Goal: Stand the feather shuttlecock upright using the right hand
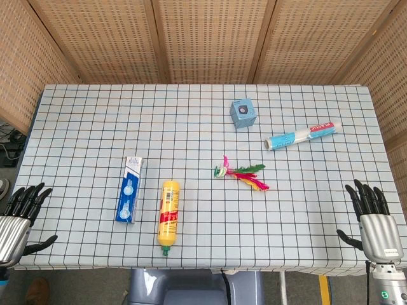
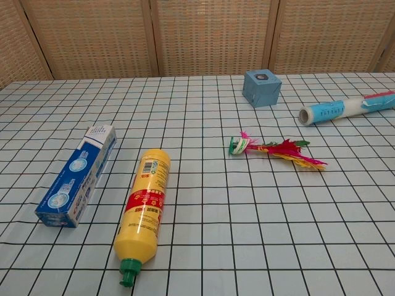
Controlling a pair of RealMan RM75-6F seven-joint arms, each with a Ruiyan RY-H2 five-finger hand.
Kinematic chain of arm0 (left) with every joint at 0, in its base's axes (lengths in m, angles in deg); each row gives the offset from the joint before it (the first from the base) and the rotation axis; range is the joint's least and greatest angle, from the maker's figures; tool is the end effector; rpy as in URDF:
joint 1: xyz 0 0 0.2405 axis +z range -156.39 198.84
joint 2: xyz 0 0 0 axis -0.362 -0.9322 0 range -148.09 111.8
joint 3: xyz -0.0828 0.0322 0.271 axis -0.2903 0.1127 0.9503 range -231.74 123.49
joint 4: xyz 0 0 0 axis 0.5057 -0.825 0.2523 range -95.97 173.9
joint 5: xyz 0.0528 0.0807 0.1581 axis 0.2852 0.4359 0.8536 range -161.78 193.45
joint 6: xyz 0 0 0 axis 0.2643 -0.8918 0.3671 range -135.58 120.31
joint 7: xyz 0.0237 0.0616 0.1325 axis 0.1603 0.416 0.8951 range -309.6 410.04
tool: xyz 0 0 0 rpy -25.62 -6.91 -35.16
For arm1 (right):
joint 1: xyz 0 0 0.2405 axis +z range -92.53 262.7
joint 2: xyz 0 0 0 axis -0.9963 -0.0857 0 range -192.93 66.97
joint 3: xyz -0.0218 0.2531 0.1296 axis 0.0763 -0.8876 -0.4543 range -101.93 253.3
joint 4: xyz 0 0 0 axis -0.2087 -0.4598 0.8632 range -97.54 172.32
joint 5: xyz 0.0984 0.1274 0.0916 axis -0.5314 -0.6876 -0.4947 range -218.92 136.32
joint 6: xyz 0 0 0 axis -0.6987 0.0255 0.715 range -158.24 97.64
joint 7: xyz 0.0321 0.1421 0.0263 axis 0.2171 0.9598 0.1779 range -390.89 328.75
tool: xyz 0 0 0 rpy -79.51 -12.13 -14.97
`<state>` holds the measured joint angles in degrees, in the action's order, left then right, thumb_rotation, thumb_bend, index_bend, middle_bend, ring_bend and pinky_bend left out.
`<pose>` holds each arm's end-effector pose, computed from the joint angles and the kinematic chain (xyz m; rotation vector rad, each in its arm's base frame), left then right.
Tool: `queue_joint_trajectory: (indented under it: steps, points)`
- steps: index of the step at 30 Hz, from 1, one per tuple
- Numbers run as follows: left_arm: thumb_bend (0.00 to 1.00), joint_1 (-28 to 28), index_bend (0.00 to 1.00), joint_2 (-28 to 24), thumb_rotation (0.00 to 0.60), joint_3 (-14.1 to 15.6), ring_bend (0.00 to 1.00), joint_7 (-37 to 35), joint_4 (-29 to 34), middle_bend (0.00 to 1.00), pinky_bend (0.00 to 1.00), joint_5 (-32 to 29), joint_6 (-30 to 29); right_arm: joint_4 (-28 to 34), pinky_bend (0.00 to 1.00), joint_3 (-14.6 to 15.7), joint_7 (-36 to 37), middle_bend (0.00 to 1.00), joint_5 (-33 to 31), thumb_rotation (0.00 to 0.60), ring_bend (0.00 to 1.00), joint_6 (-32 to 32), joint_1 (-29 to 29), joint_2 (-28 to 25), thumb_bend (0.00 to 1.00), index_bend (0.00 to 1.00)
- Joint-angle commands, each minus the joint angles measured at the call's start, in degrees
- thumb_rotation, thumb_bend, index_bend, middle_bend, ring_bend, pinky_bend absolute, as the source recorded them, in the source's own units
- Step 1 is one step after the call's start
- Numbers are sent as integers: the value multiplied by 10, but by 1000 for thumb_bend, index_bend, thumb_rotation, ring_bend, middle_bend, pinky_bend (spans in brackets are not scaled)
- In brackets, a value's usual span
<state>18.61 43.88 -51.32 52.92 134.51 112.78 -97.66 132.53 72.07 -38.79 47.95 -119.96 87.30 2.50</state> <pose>-0.3026 0.1518 0.1901 -1.5356 -0.8429 -0.9536 -0.3126 -0.1716 0.1927 1.3737 -0.7933 0.9113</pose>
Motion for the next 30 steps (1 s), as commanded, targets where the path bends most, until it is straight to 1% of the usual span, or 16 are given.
queue_joint_trajectory:
  steps: [1, 5, 8, 9, 11, 14, 15, 17, 18, 19, 21, 26, 30]
  points:
    - [0, 1, 0, 0, 600, 1, 0, 1, 1, 0, 0, 2, -1, -3, 0, 1, 4, 0, 2, 600, 0, 3, 2, 2, 0, 0]
    - [0, 2, 0, 2, 600, 3, 0, 3, 3, 0, 0, 7, -4, -14, 0, 1, 12, 0, 4, 600, 0, 19, 11, 11, 0, 9]
    - [0, -1, 0, 4, 600, 0, 0, 6, 3, 0, 0, 2, 3, -14, 0, 0, 21, 0, 4, 600, 0, 50, 31, 13, 0, 36]
    - [0, -4, 0, 6, 600, -2, 0, 9, 3, 0, 0, -3, 10, -13, 0, -3, 17, 0, 4, 600, 0, 79, 49, 10, 0, 49]
    - [0, -8, 0, 8, 600, -4, 0, 14, 4, 0, 0, -8, 18, -10, 0, -10, 10, 0, -3, 600, 0, 110, 70, 6, 0, 80]
    - [0, -15, 0, 15, 600, -9, 0, 29, 5, 0, 0, -21, 35, -6, 0, -37, 0, 0, -29, 600, 0, 192, 131, 11, 0, 130]
    - [0, -16, 0, 18, 600, -11, 0, 34, 4, 0, 0, -27, 39, -4, 0, -46, 1, 0, -43, 600, 0, 219, 150, 14, 0, 162]
    - [0, -17, 0, 23, 600, -13, 0, 41, 4, 0, 0, -36, 45, -10, 0, -61, 1, 0, -63, 600, 0, 250, 177, 28, 0, 233]
    - [0, -17, 0, 25, 600, -14, 0, 45, 4, 0, 0, -41, 47, -17, 0, -68, -5, 0, -74, 600, 0, 262, 190, 40, 0, 290]
    - [0, -18, 0, 27, 600, -16, 0, 48, 3, 0, 0, -45, 48, -27, 0, -72, -17, 0, -78, 600, 0, 272, 202, 51, 0, 347]
    - [0, -18, 0, 29, 600, -18, 0, 51, 3, 0, 0, -51, 50, -51, 0, -76, -45, 0, -85, 600, 0, 285, 221, 75, 0, 416]
    - [0, -19, 0, 30, 600, -22, 0, 52, 3, 0, 0, -61, 52, -93, 0, -85, -67, 0, -136, 600, 0, 333, 261, 127, 8, 477]
    - [0, -21, 0, 29, 600, -26, 0, 51, 4, 0, 0, -68, 54, -126, 0, -84, -92, 0, -154, 600, 0, 332, 273, 164, 103, 498]
